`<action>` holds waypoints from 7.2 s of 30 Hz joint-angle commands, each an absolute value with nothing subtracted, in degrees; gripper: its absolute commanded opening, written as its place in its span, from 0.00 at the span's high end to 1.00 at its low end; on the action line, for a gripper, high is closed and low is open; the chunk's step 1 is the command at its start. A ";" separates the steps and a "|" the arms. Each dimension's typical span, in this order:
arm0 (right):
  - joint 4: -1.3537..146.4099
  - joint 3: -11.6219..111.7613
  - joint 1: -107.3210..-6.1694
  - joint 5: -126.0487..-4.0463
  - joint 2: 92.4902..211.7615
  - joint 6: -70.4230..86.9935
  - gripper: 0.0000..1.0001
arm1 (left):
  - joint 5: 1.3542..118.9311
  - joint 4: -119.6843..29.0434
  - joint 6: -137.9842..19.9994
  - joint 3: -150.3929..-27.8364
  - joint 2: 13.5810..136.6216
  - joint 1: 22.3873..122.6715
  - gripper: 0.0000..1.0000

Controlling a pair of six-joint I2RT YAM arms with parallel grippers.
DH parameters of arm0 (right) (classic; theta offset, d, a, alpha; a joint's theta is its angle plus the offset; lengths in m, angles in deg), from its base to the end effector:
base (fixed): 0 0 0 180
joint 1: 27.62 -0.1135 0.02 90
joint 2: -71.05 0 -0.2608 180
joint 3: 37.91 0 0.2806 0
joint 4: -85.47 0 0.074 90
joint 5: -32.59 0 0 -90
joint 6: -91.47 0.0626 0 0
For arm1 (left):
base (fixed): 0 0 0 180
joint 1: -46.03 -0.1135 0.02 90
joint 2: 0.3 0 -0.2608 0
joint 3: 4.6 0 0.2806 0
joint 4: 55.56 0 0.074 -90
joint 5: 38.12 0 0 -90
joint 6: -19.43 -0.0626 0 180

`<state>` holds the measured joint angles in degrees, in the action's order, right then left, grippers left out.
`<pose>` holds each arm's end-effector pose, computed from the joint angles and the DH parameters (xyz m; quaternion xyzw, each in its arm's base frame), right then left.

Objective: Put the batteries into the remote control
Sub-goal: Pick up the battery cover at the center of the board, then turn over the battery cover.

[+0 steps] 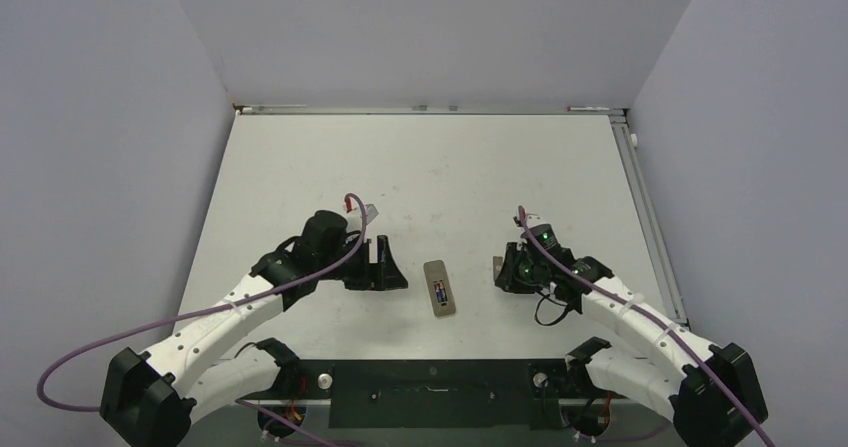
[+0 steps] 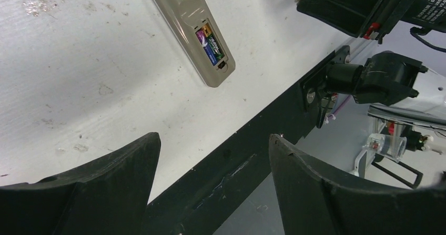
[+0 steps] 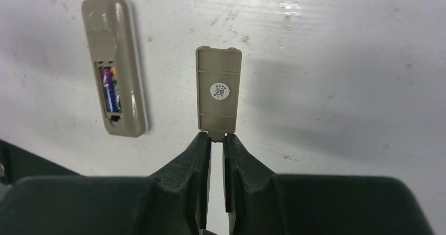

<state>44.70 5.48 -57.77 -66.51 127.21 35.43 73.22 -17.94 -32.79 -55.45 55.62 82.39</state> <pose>0.1932 0.1236 0.1589 0.0067 0.9471 0.2294 0.2243 0.1883 -0.1669 0.2150 0.0631 0.9010 -0.3730 0.2124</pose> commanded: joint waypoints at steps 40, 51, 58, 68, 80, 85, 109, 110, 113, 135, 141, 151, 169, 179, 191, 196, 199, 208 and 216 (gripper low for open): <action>43.84 30.21 -98.97 -62.74 140.97 3.83 0.91 | 92.65 -25.97 -23.46 -52.90 51.99 80.92 0.52; 44.53 31.24 -100.34 -61.54 141.34 4.17 0.92 | 92.61 -26.61 -23.10 -51.80 52.23 80.92 0.63; 44.14 32.17 -100.63 -60.50 141.50 4.01 0.91 | 92.89 -26.93 -22.92 -51.57 52.25 81.01 0.68; 44.34 32.03 -100.83 -60.26 141.65 3.89 0.91 | 93.16 -28.10 -22.32 -51.02 52.51 81.01 0.86; 45.46 30.26 -101.09 -55.99 138.65 4.26 0.63 | 94.03 -31.32 -19.58 -49.42 51.75 80.88 1.00; 44.78 30.62 -101.08 -53.38 137.49 4.22 0.61 | 93.21 -31.75 -17.94 -49.00 51.26 80.62 1.00; 57.08 25.78 -114.55 -33.06 138.92 -12.03 0.59 | 99.58 -51.52 5.21 -37.98 49.79 73.34 1.00; 57.77 25.43 -114.99 -32.18 139.23 -12.81 0.59 | 99.72 -51.75 5.68 -37.83 49.61 73.16 1.00; 59.39 24.81 -116.33 -29.79 140.64 -15.05 0.59 | 100.14 -52.02 6.48 -37.61 49.14 72.78 1.00; 65.09 24.70 -121.30 -11.49 149.69 -21.75 0.70 | 102.68 -54.91 9.23 -35.84 48.39 71.78 1.00; 66.37 24.87 -121.31 -10.69 150.35 -22.52 0.91 | 103.18 -56.13 10.15 -35.58 48.32 71.78 1.00; 67.93 23.21 -121.31 -11.58 148.61 -22.13 0.92 | 103.30 -56.49 10.45 -35.16 47.95 71.78 0.82; 61.65 20.25 -114.16 -27.21 136.57 -9.43 0.92 | 102.19 -61.05 8.22 -34.54 46.44 71.52 0.53; 59.07 19.87 -101.04 -48.69 132.49 -0.43 0.91 | 103.38 -67.37 7.64 -33.93 44.26 71.26 0.51; 59.27 18.78 -80.92 -86.31 133.20 10.55 0.91 | 106.40 -55.70 -6.48 -39.44 45.32 71.52 0.51; 62.09 17.04 -74.54 -101.85 135.23 15.98 0.91 | 105.42 -46.23 -14.46 -42.56 45.45 72.36 0.51; 64.73 15.58 -73.52 -107.59 136.00 18.26 0.91 | 104.59 -43.37 -17.77 -44.03 45.71 73.96 0.52; 76.66 11.12 -73.40 -119.99 137.34 27.43 0.91 | 95.91 -34.14 -26.85 -48.57 47.15 85.53 0.52; 90.81 6.44 -73.41 -124.72 137.90 38.15 0.91 | 96.28 -35.74 -26.42 -48.17 46.89 87.51 0.53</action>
